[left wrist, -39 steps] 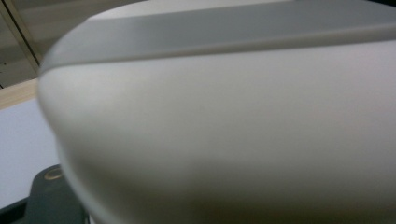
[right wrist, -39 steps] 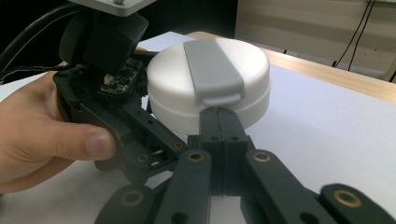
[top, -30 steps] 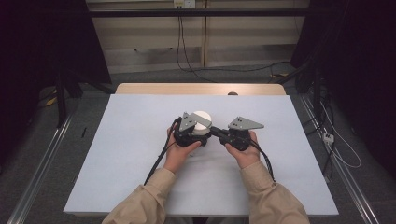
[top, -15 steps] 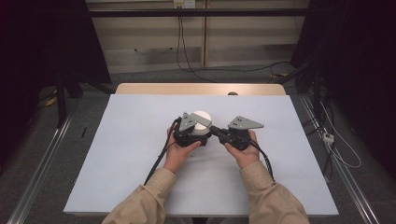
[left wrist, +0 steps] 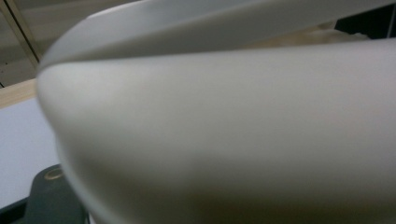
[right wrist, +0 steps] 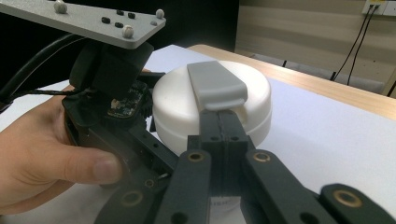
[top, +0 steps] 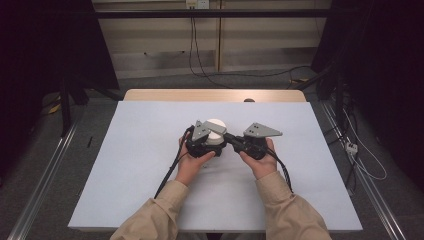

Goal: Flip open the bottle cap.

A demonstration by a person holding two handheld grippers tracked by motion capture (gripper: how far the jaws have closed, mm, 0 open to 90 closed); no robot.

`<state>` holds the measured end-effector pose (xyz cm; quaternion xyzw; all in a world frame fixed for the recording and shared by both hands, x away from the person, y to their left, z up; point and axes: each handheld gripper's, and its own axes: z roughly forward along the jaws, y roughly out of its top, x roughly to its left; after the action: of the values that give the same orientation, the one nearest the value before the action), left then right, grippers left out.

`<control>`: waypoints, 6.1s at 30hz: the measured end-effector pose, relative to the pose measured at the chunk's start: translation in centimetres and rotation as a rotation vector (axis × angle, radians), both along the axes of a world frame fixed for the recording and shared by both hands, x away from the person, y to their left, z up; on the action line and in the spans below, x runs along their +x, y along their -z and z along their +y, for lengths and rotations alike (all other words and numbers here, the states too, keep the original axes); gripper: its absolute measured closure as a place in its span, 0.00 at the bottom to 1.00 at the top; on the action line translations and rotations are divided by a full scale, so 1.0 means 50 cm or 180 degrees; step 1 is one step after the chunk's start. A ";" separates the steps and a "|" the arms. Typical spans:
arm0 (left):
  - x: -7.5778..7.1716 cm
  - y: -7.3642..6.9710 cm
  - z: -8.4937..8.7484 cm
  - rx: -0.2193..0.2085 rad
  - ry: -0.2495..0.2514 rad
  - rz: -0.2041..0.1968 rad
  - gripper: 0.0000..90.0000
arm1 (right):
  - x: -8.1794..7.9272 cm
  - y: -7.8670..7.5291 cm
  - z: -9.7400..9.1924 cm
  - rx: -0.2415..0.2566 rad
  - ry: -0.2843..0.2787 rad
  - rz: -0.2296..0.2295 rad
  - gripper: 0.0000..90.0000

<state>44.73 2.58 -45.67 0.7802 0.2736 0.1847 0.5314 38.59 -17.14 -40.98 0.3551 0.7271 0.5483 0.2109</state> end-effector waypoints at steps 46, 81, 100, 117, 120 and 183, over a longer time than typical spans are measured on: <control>-0.001 0.002 -0.001 -0.0027 -0.0020 0.0031 0.21 | 0.036 -0.041 0.023 0.0029 -0.0038 -0.0108 1.00; 0.001 0.001 0.000 -0.0015 0.0001 0.0021 0.21 | 0.046 -0.060 0.034 0.0063 -0.0042 -0.0117 1.00; 0.001 0.002 -0.001 -0.0027 -0.0010 0.0021 0.21 | 0.059 -0.069 0.044 0.0046 -0.0067 -0.0113 1.00; 0.001 0.003 -0.001 -0.0042 -0.0009 0.0020 0.21 | 0.070 -0.084 0.059 0.0045 -0.0091 -0.0140 1.00; 0.001 0.003 -0.001 -0.0038 -0.0009 0.0020 0.21 | 0.073 -0.086 0.063 0.0043 -0.0100 -0.0153 1.00; 0.003 0.005 0.001 -0.0048 -0.0020 0.0030 0.21 | 0.139 -0.090 0.118 -0.0091 -0.0231 -0.0064 1.00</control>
<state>44.88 2.63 -45.89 0.7761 0.2800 0.1806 0.5354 45.54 -11.24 -36.49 0.3199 0.7452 0.5487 0.2032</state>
